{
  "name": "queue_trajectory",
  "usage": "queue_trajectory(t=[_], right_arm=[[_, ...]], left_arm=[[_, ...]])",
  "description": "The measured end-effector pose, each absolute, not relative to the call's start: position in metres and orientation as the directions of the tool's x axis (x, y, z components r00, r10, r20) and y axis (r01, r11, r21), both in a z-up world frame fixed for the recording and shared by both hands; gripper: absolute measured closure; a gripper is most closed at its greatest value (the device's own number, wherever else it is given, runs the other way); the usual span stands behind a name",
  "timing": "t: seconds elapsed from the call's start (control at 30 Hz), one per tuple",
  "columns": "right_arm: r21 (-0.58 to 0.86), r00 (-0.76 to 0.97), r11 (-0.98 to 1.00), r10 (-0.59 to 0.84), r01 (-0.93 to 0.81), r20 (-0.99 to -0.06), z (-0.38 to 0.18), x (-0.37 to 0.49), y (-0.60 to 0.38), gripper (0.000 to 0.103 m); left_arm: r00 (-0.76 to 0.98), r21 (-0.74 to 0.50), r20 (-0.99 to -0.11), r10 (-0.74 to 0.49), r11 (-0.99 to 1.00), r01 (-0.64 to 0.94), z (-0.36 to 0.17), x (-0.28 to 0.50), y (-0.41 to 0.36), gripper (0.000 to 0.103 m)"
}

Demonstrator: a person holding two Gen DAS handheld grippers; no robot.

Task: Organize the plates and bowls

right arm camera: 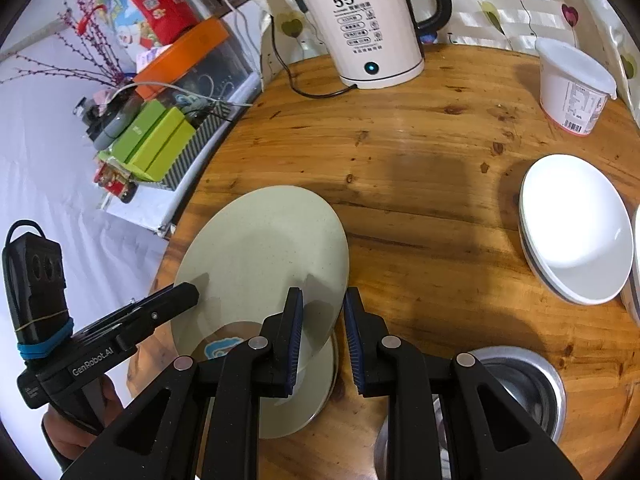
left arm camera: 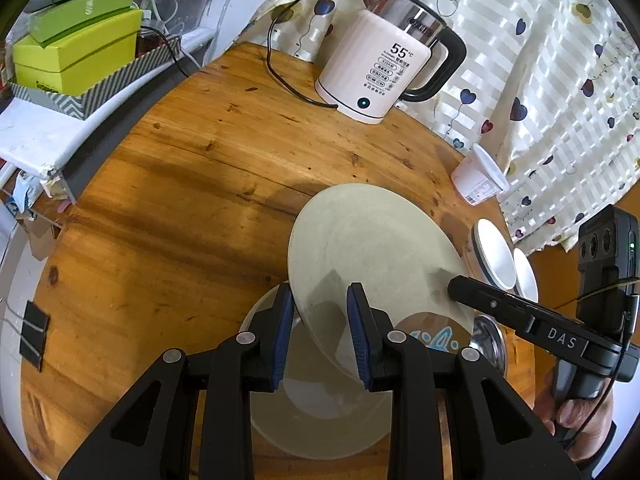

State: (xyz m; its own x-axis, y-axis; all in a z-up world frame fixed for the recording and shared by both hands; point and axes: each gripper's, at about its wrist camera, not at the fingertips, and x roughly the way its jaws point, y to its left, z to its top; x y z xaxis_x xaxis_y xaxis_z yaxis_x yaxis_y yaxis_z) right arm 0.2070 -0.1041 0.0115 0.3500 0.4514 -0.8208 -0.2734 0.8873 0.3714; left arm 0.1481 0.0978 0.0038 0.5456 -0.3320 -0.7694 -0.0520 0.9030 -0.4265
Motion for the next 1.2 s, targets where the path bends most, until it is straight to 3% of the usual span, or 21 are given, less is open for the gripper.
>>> queue_trajectory(t=[0.77,1.2], right_arm=[[0.392,0.342,0.864,0.489,-0.315,-0.802,0.016,0.178,-0.098,0.083],[0.401,0.302,0.860,0.492,-0.316,-0.817,-0.011,0.168,-0.093,0.083]], left_arm=[[0.576,-0.427,-0.757,-0.308,0.901,-0.079,0.012,0.108,0.103,0.075],[0.548,-0.414,-0.785,-0.289,0.903,-0.116,-0.016,0.095,0.104,0.075]])
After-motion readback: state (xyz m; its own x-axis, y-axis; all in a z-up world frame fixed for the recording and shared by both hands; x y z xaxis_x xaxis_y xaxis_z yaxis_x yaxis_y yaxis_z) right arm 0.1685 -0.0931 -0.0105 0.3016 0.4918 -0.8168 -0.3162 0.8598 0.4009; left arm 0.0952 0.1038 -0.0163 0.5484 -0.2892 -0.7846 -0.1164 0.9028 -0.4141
